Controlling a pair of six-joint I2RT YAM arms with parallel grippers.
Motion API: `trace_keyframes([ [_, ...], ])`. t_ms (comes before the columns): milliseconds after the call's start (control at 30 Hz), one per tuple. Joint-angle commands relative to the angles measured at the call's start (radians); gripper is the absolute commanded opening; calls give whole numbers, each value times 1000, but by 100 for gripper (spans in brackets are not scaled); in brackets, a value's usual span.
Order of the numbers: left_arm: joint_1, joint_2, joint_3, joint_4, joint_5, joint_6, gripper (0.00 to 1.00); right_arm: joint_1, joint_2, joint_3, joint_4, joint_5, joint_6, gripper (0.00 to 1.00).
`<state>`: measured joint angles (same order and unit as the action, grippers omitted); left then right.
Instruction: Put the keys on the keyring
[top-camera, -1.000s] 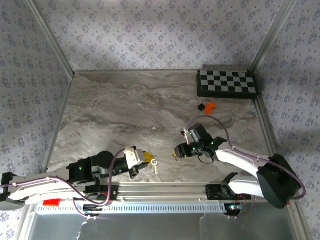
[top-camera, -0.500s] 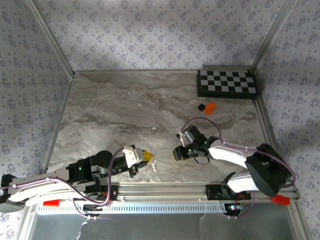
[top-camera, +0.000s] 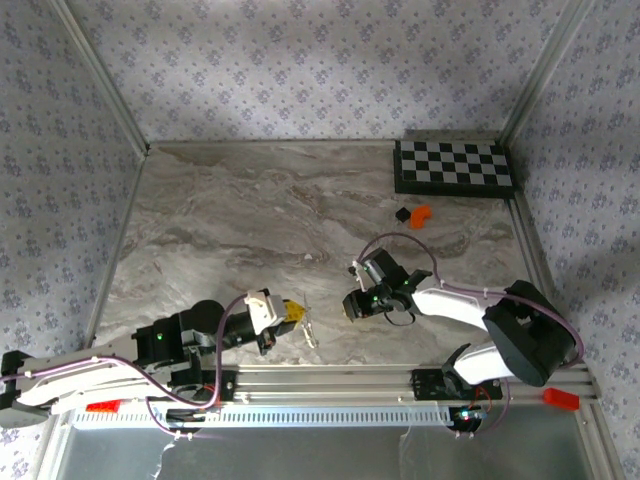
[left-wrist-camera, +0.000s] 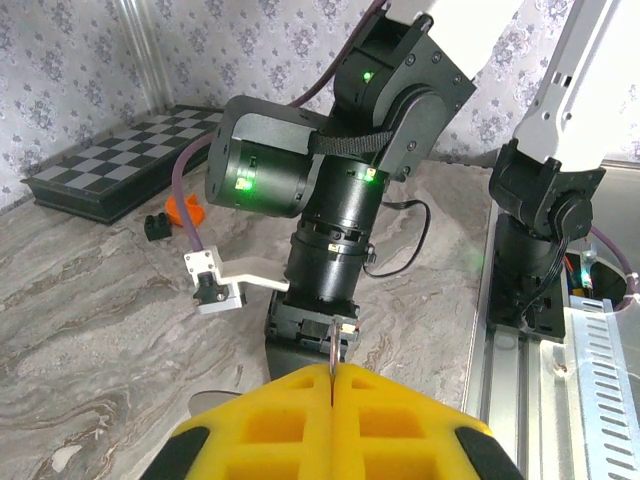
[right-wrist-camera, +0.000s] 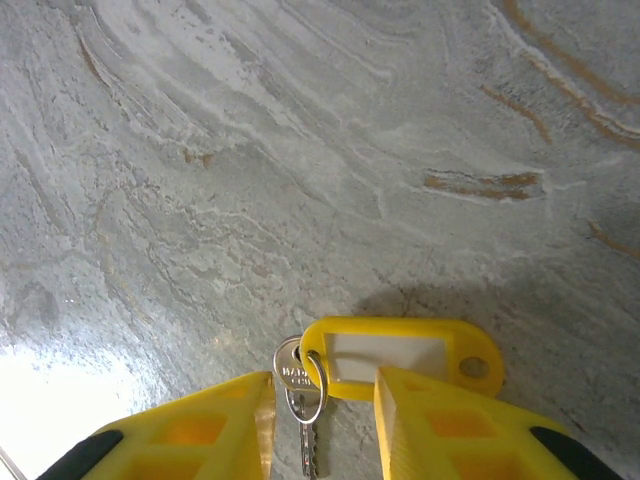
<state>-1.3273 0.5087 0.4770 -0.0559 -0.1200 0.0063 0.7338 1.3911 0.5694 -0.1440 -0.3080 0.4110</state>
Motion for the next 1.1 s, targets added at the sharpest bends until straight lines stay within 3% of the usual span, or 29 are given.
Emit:
trace_keyframes([
  [0,9,-22,1,43,11,-12,0,7,14,24,-8,-9,-2,31],
  [1067,10,-158,-55,-6,-2,-40,0,55,48,55,-11,7,17,25],
])
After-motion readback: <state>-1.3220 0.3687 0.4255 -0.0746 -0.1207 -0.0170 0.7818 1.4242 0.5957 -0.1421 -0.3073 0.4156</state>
